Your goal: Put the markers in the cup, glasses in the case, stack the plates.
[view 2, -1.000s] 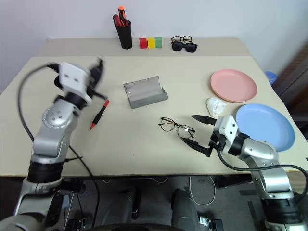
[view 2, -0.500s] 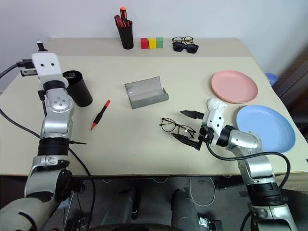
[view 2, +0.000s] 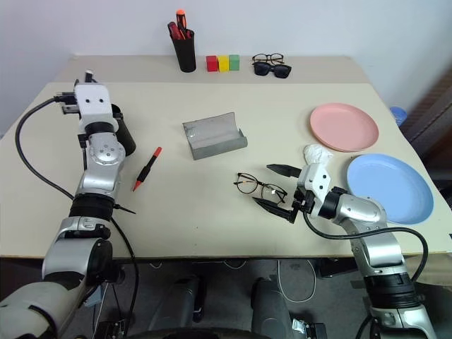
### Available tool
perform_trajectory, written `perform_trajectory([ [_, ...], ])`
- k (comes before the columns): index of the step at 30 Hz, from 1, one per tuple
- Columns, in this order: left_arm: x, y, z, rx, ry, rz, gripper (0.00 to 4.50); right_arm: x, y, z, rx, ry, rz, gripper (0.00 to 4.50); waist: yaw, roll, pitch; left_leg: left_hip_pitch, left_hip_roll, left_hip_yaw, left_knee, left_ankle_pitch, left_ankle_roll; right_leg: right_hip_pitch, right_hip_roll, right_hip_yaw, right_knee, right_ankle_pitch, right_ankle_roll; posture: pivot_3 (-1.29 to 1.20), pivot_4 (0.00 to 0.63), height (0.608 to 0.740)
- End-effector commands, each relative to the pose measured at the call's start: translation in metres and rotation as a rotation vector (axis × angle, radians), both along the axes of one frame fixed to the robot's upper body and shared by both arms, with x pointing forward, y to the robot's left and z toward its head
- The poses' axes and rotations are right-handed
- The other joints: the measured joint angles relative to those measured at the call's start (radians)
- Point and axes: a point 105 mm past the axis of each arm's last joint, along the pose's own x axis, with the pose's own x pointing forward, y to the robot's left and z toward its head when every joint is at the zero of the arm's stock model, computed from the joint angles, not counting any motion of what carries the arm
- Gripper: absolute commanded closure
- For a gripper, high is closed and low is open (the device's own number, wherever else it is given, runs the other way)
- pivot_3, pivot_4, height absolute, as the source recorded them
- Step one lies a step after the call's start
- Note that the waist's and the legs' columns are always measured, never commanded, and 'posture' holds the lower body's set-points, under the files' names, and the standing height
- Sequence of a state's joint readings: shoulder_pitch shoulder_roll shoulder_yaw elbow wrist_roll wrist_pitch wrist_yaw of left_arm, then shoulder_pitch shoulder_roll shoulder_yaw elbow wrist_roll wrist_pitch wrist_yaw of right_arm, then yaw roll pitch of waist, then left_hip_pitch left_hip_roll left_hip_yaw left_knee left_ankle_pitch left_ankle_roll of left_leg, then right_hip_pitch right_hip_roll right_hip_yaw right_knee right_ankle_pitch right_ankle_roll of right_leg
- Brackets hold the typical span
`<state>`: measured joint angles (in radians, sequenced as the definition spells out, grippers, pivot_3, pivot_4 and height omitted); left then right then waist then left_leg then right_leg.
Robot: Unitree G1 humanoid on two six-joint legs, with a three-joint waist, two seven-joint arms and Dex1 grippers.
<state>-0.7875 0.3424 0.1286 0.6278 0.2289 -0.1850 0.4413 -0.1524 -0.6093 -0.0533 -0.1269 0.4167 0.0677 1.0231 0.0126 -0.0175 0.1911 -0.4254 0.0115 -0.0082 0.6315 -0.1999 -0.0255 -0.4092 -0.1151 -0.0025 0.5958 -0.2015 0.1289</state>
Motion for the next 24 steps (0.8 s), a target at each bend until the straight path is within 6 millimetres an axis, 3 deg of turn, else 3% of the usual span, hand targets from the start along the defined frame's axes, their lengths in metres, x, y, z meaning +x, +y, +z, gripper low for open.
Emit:
perform_trajectory([
  [1, -0.004, -0.014, 0.013, 0.006, -0.073, -0.073, 1.11, -0.002, -0.003, 0.014, 0.004, -0.047, -0.011, 0.00, 0.000, 0.000, 0.000, 0.000, 0.000, 0.000, 0.000, 0.000, 0.000, 0.000, 0.000, 0.000, 0.000, 0.000, 0.000, 0.00, 0.150, 0.740],
  [2, -0.005, -0.018, 0.013, -0.010, -0.080, -0.113, 0.64, -0.002, -0.004, 0.014, 0.003, -0.047, -0.014, 0.00, 0.000, 0.000, 0.000, 0.000, 0.000, 0.000, 0.000, 0.000, 0.000, 0.000, 0.000, 0.000, 0.000, 0.000, 0.000, 0.00, 0.150, 0.740],
  [7, -0.023, -0.065, 0.016, -0.117, -0.025, -0.476, 0.64, -0.001, -0.005, 0.014, 0.000, -0.046, -0.023, 0.00, -0.001, 0.000, 0.000, 0.000, 0.000, 0.000, 0.000, 0.000, 0.000, 0.000, 0.000, 0.000, -0.001, 0.000, 0.000, 0.00, 0.150, 0.740],
  [10, -0.038, -0.079, -0.001, -0.112, 0.225, -0.643, 0.64, -0.001, -0.006, 0.015, 0.000, -0.047, -0.030, 0.00, -0.007, 0.000, 0.000, 0.000, 0.000, 0.000, 0.000, 0.000, 0.000, 0.000, 0.000, 0.000, 0.000, 0.000, -0.001, 0.00, 0.150, 0.740],
  [17, -0.059, -0.073, -0.049, -0.011, 0.754, -0.781, 0.64, -0.001, -0.007, 0.013, -0.001, -0.042, -0.042, 0.00, -0.024, 0.001, 0.000, 0.001, 0.001, 0.000, 0.000, 0.000, 0.000, 0.000, 0.000, 0.000, 0.001, -0.002, -0.005, 0.00, 0.150, 0.740],
  [19, -0.059, -0.068, -0.054, -0.019, 0.791, -0.766, 0.64, -0.001, -0.008, 0.012, 0.000, -0.040, -0.045, 0.00, -0.023, 0.001, 0.000, 0.001, 0.001, 0.000, -0.001, 0.000, 0.000, 0.000, 0.000, 0.000, 0.000, -0.003, -0.005, 0.00, 0.150, 0.740],
  [24, -0.061, -0.072, -0.035, -0.015, 0.693, -0.807, 0.64, 0.000, -0.007, 0.010, 0.004, -0.036, -0.055, 0.00, -0.023, 0.000, 0.000, 0.000, 0.001, 0.000, -0.001, 0.000, 0.000, -0.001, 0.000, 0.000, 0.000, -0.003, -0.005, 0.00, 0.150, 0.740],
])
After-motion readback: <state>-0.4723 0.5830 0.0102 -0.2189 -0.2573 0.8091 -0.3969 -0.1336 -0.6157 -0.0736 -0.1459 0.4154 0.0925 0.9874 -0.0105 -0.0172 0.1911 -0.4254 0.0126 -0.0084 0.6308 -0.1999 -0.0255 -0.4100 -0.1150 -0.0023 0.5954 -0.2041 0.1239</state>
